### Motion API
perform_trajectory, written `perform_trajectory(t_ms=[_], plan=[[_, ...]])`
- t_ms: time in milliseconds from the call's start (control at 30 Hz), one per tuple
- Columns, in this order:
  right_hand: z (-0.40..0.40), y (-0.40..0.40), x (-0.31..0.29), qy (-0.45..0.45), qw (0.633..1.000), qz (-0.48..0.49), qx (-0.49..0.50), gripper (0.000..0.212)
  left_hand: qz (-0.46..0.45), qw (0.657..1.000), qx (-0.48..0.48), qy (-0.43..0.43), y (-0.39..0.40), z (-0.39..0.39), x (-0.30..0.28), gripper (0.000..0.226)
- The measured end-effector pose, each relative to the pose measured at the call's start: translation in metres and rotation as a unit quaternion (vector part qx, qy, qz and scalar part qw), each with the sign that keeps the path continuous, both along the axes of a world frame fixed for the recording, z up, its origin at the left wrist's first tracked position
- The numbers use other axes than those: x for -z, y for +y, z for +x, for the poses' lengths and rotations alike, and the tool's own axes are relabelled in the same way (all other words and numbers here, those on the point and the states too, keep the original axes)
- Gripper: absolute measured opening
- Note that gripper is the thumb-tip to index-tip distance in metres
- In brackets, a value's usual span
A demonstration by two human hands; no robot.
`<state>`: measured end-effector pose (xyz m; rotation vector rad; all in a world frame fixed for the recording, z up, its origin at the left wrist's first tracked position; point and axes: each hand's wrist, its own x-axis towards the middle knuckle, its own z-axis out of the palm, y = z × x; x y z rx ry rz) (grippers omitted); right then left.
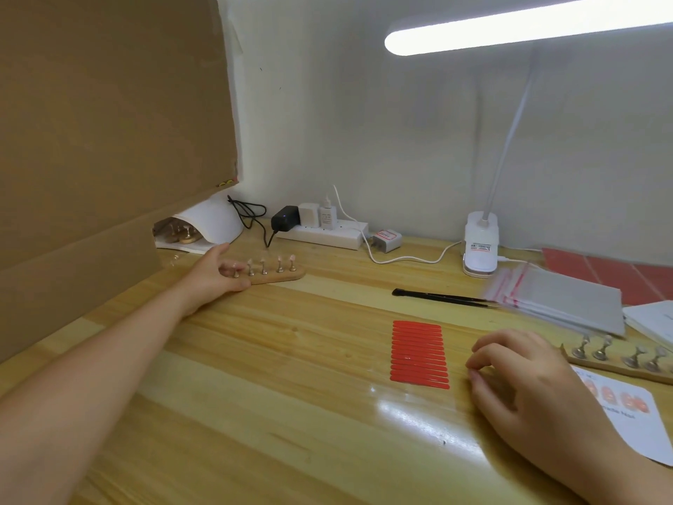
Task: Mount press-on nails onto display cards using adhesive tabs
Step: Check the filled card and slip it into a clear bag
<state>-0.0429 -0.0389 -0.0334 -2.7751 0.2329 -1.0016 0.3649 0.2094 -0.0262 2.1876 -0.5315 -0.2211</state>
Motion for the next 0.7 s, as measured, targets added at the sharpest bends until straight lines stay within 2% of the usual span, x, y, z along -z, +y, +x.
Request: perform_trajectory(t_ms=[100, 200, 300, 367, 433, 500, 567, 633, 700], plan=[[-0.001, 0.002, -0.002, -0.009, 1.000, -0.002, 0.011, 0.019, 0.008, 1.000, 0.009, -0.010, 0.005, -0.008, 0.000, 0.104], [-0.006, 0.003, -0.012, -0.091, 0.995, -0.026, 0.018, 0.002, 0.005, 0.999, 0.003, -0.041, 0.004, -0.016, 0.004, 0.097], [-0.015, 0.002, -0.037, -0.156, 0.987, 0.006, 0.037, 0.021, 0.006, 0.998, -0.024, -0.060, 0.001, -0.024, 0.005, 0.091], [-0.021, -0.003, -0.051, -0.160, 0.984, 0.059, 0.053, 0.019, 0.002, 0.998, -0.030, -0.058, -0.001, -0.030, 0.003, 0.090], [-0.028, -0.015, -0.059, -0.102, 0.983, 0.136, 0.070, 0.014, -0.017, 0.998, -0.032, -0.057, -0.003, -0.040, -0.001, 0.089], [-0.038, -0.030, -0.059, 0.012, 0.979, 0.185, 0.090, 0.014, -0.043, 0.996, -0.033, -0.066, -0.011, -0.056, -0.009, 0.088], [-0.052, -0.043, -0.053, 0.096, 0.976, 0.163, 0.112, 0.012, -0.065, 0.995, -0.009, -0.074, -0.023, -0.076, -0.020, 0.088], [-0.069, -0.050, -0.045, 0.119, 0.979, 0.108, 0.125, 0.008, -0.075, 0.994, 0.036, -0.074, -0.040, -0.099, -0.032, 0.089], [-0.084, -0.053, -0.034, 0.135, 0.979, 0.085, 0.127, 0.017, -0.079, 0.991, 0.085, -0.069, -0.061, -0.124, -0.043, 0.090]])
